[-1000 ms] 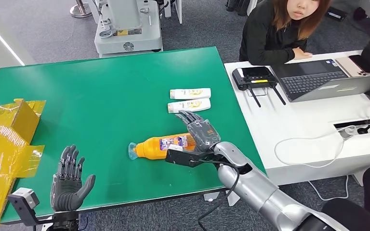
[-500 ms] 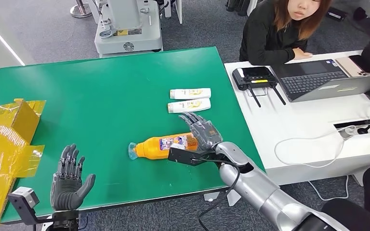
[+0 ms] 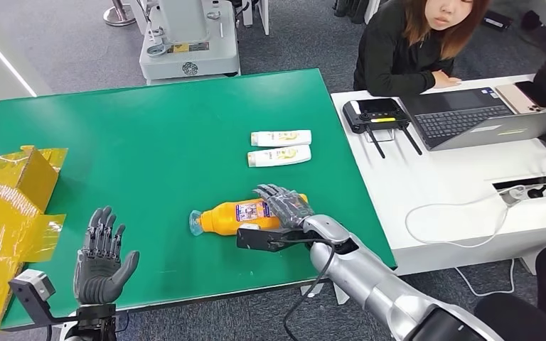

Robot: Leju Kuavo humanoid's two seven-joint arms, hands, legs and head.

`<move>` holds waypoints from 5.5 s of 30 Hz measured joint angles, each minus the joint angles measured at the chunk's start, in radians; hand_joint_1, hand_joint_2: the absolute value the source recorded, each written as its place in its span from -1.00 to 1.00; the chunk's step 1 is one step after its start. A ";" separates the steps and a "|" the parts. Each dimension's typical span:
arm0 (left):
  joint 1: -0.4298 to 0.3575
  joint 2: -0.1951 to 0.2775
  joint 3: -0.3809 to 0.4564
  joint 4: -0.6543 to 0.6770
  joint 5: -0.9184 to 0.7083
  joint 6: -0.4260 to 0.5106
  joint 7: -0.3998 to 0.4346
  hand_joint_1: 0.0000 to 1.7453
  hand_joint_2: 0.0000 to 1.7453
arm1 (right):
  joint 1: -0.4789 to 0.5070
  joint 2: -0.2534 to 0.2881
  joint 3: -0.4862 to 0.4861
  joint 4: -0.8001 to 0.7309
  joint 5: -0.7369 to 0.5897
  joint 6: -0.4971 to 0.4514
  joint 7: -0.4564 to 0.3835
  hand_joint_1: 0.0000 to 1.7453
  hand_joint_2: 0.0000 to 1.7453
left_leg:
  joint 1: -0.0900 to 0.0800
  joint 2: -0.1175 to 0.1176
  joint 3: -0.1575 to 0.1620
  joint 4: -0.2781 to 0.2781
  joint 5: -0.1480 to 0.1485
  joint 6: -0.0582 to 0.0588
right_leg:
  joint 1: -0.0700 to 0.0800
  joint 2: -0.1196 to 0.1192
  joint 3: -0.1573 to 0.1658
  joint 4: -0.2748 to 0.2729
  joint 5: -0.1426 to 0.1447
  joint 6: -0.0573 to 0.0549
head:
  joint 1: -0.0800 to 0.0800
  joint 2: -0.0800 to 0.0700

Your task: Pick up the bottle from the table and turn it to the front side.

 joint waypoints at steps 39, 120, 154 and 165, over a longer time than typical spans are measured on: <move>0.054 -0.001 0.025 0.000 0.236 -0.174 0.097 -1.00 1.00 | -0.004 -0.066 0.056 -0.024 0.175 0.013 0.174 1.00 1.00 | 0.000 -0.002 0.001 0.000 0.000 0.000 | 0.000 -0.002 0.001 0.000 0.000 0.000 | 0.000 0.000; -0.473 0.057 -0.084 0.270 0.056 -0.132 0.062 -1.00 1.00 | -0.098 0.170 -0.158 0.107 -0.577 -0.275 -0.510 1.00 1.00 | 0.000 -0.001 -0.001 0.001 0.002 0.000 | 0.000 -0.001 -0.001 0.001 0.001 0.000 | 0.000 0.000; -0.531 0.025 -0.138 0.322 0.031 -0.090 -0.018 -1.00 1.00 | -0.203 0.376 -0.079 0.260 -0.557 -0.190 -0.479 1.00 1.00 | 0.000 0.000 -0.002 0.000 0.002 0.000 | 0.000 0.000 -0.003 0.002 0.001 0.000 | 0.000 0.000; -0.562 0.016 -0.159 0.334 -0.048 -0.064 -0.023 -1.00 1.00 | -0.225 0.386 -0.073 0.285 -0.553 -0.187 -0.471 1.00 1.00 | 0.000 0.000 -0.003 0.001 0.002 0.000 | 0.000 0.000 -0.003 0.001 0.002 0.000 | 0.000 0.000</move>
